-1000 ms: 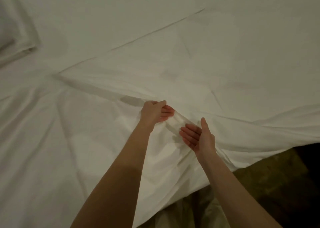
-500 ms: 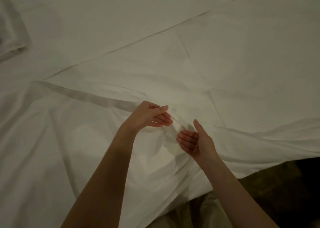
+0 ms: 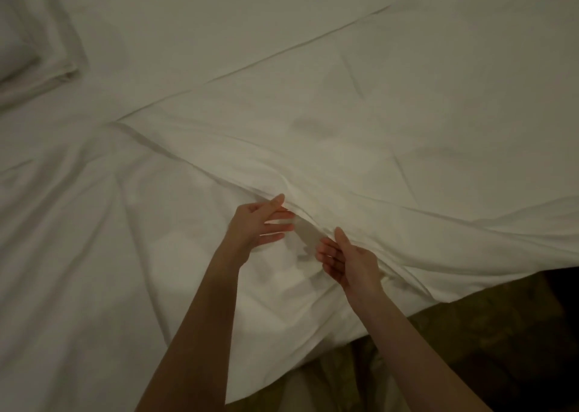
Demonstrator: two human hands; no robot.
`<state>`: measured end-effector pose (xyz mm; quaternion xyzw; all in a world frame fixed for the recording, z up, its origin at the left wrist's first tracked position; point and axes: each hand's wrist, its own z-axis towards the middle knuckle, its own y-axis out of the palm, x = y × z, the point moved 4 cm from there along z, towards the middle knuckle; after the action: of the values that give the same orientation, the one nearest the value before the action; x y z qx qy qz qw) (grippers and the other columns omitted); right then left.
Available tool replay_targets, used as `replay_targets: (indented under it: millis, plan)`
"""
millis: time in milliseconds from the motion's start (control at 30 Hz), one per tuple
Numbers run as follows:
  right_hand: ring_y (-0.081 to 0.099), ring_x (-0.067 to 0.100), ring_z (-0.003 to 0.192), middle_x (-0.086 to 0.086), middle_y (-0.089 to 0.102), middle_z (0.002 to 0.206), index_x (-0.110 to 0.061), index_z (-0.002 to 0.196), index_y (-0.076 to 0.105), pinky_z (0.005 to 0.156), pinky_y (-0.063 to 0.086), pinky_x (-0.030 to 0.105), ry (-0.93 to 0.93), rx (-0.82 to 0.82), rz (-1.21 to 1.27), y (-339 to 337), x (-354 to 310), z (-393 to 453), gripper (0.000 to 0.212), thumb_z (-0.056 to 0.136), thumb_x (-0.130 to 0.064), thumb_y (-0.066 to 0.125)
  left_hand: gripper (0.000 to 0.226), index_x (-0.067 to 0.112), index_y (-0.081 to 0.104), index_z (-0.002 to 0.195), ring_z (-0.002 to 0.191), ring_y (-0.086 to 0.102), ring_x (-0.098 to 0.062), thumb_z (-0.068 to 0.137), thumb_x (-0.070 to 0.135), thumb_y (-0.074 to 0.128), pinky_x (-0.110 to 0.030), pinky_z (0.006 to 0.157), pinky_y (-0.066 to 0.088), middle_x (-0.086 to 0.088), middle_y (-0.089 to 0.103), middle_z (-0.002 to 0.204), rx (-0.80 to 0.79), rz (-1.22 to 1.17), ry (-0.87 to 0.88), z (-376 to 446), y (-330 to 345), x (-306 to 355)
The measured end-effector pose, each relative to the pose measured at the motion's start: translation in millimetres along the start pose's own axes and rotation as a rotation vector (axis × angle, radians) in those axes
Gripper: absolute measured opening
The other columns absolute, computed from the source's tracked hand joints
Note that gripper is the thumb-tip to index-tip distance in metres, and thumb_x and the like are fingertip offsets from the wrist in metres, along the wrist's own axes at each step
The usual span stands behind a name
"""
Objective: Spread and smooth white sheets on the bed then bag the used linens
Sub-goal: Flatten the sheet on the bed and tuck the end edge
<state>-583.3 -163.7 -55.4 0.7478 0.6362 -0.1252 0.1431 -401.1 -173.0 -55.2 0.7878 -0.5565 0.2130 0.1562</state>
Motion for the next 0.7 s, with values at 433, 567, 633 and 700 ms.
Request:
replay_targets:
  millis: [433, 567, 633, 700]
  plan:
    - [0.064, 0.011, 0.053, 0.004, 0.068, 0.070, -0.010, 0.092, 0.063, 0.046, 0.050, 0.023, 0.076, 0.121, 0.311, -20.1, 19.4, -8.7, 0.014, 0.090, -0.023, 0.065, 0.014, 0.005, 0.058, 0.084, 0.077, 0.071, -0.020, 0.096, 0.009, 0.052, -0.033, 0.072, 0.058, -0.007, 0.069, 0.076, 0.020, -0.239, 0.112, -23.8, -6.0, -17.6]
    - [0.061, 0.011, 0.057, -0.002, 0.065, 0.062, -0.013, 0.087, 0.062, 0.051, 0.049, 0.024, 0.028, 0.123, 0.327, -34.8, 4.5, -0.5, 0.010, 0.090, -0.023, 0.064, 0.015, 0.005, 0.056, 0.083, 0.076, 0.071, -0.022, 0.095, 0.008, 0.048, -0.034, 0.070, 0.058, -0.010, 0.066, 0.078, 0.039, -0.224, 0.073, -16.5, -2.0, -17.4]
    - [0.063, 0.010, 0.058, -0.001, 0.066, 0.068, -0.013, 0.089, 0.063, 0.052, 0.051, 0.023, -0.010, 0.113, 0.304, -42.5, 0.4, 0.1, 0.007, 0.090, -0.020, 0.064, 0.013, 0.006, 0.057, 0.089, 0.077, 0.071, -0.022, 0.095, 0.014, 0.049, -0.034, 0.069, 0.058, -0.011, 0.066, 0.083, 0.020, -0.237, 0.058, -12.4, 2.3, -13.6]
    - [0.064, 0.010, 0.060, 0.001, 0.067, 0.073, -0.012, 0.090, 0.065, 0.052, 0.050, 0.023, -0.032, 0.080, 0.272, -47.3, -0.7, -0.8, 0.008, 0.091, -0.019, 0.063, 0.026, 0.009, 0.061, 0.097, 0.080, 0.072, -0.022, 0.095, 0.033, 0.053, -0.033, 0.067, 0.057, -0.009, 0.069, 0.087, 0.003, -0.233, 0.016, -8.9, 6.7, -9.0]
